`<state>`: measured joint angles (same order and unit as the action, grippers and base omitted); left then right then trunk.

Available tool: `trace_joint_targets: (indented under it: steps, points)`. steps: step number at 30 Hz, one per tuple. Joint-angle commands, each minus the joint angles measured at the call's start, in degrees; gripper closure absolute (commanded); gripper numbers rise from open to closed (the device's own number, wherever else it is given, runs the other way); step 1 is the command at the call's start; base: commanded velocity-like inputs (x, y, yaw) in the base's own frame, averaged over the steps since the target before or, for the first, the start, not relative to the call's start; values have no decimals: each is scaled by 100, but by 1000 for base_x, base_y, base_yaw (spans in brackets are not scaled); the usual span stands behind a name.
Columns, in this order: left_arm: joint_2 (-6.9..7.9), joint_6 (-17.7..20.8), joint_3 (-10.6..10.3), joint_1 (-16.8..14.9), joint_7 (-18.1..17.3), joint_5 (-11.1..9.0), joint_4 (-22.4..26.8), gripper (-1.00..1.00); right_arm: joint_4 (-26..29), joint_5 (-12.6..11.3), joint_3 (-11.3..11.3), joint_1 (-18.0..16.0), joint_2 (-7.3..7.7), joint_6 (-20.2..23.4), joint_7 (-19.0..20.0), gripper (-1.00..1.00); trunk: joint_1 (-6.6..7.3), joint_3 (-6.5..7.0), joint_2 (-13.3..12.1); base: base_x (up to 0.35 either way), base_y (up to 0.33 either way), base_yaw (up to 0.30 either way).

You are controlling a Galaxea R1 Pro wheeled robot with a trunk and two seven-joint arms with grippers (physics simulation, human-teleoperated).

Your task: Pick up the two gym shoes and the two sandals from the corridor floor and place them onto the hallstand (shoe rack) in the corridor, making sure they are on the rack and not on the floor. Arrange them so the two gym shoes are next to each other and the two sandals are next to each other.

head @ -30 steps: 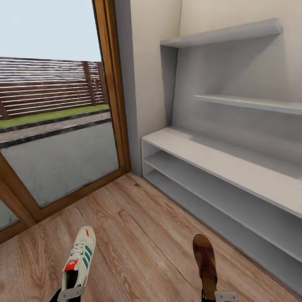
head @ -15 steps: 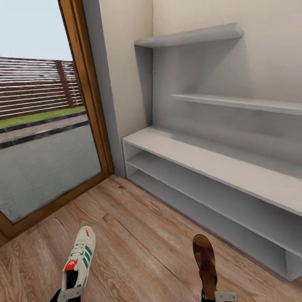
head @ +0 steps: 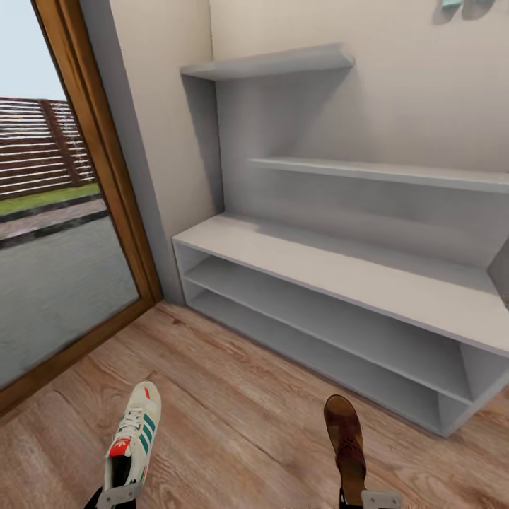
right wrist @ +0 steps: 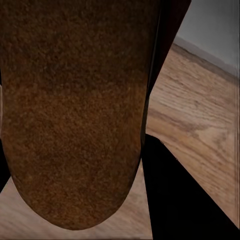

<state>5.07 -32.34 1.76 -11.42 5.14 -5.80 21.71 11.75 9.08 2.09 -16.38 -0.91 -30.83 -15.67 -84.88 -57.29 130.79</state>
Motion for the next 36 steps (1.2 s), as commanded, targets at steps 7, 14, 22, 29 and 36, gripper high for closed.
trace_joint_targets:
  steps: [7,14,22,29,36]
  points:
    - [2,-18,-17,-1,-4,-53,0,100,-6,41,19,-5,-5,-13,-33,100,1,-5,2,0,0,-287]
    - [2,-18,-17,-1,-4,-53,0,100,-6,43,19,-5,-5,-11,-33,100,1,-5,2,0,0,-287]
    - [2,-18,-18,-1,-6,-53,0,100,-6,42,19,-5,-5,-11,-33,100,1,-5,2,0,0,-287]
    - [2,-18,-17,-1,-4,-53,0,100,-6,41,19,-5,-2,-12,-33,100,1,-5,2,0,0,-287]
    - [2,-18,-17,-1,-6,-53,0,100,-6,41,19,-5,-2,-13,-33,100,1,-5,2,-3,-6,-287]
